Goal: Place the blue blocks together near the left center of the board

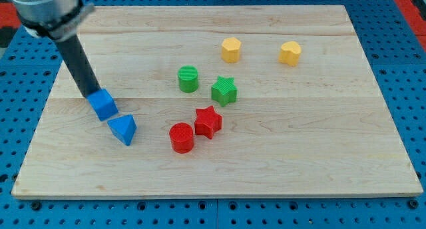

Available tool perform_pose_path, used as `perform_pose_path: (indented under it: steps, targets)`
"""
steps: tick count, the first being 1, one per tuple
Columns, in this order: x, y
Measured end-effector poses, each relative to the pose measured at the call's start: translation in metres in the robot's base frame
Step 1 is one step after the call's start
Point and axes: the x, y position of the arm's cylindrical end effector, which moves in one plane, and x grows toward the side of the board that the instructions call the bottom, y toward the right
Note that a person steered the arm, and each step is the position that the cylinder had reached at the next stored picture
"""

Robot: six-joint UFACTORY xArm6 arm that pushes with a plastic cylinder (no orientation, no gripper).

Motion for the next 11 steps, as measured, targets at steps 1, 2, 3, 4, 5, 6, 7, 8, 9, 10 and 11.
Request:
perform_pose_path:
  steps: [1, 2, 3, 4, 5, 6, 7, 8, 9, 10, 11]
  targets:
    - [0.026, 0.023]
    - [0.001, 0.000]
    - [-0.009, 0.023]
    - [0.008, 0.085]
    - [0.041, 0.090]
    - [0.059, 0.089]
    - [0.061, 0.100]
    - [0.081, 0.097]
    - [0.097, 0.089]
    - [0.070, 0.047]
    - [0.065, 0.057]
